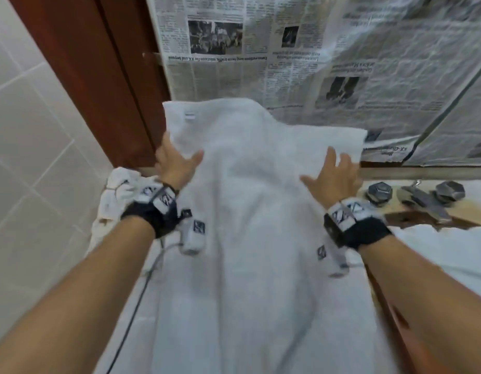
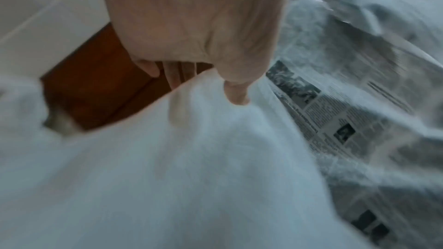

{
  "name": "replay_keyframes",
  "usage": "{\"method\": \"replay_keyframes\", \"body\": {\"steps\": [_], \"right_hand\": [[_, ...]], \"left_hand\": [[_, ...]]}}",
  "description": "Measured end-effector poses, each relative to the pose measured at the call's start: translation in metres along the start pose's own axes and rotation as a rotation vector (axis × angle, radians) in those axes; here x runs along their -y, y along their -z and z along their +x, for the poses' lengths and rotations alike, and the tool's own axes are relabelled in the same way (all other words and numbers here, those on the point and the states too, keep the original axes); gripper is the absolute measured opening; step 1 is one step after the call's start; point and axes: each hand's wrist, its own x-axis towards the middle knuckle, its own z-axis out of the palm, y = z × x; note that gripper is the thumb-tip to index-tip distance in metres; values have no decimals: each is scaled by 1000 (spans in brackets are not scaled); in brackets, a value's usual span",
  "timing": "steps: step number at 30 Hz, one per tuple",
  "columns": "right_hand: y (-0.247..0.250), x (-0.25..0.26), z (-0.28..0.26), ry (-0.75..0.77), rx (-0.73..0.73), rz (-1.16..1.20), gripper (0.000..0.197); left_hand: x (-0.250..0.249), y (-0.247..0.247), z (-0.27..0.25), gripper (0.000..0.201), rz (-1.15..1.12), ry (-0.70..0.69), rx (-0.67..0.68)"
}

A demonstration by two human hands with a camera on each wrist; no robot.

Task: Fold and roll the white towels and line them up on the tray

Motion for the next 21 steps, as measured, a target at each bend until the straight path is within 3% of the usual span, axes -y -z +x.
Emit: {"method": "replay_keyframes", "body": {"steps": [2,6,12,17,21], "right_hand": [[-42,-24,-36,-125,100,-29,79],[-94,-73,-92,-339,320,-121,69],[-106,-98,-119,-355,243,-243,67],[-103,-116,-111,-296,151,-253,50],[-102,-117,-103,-175,192,-271,35]], "left_hand": [[47,-30,-42,94,46,120,60],[127,-48,-110,92,392,348,142],[169,-38,-159,75,514,201,-32],[195,-17,-176,70,335,302,-49],[197,-6,-185,57,313,383,45]]}}
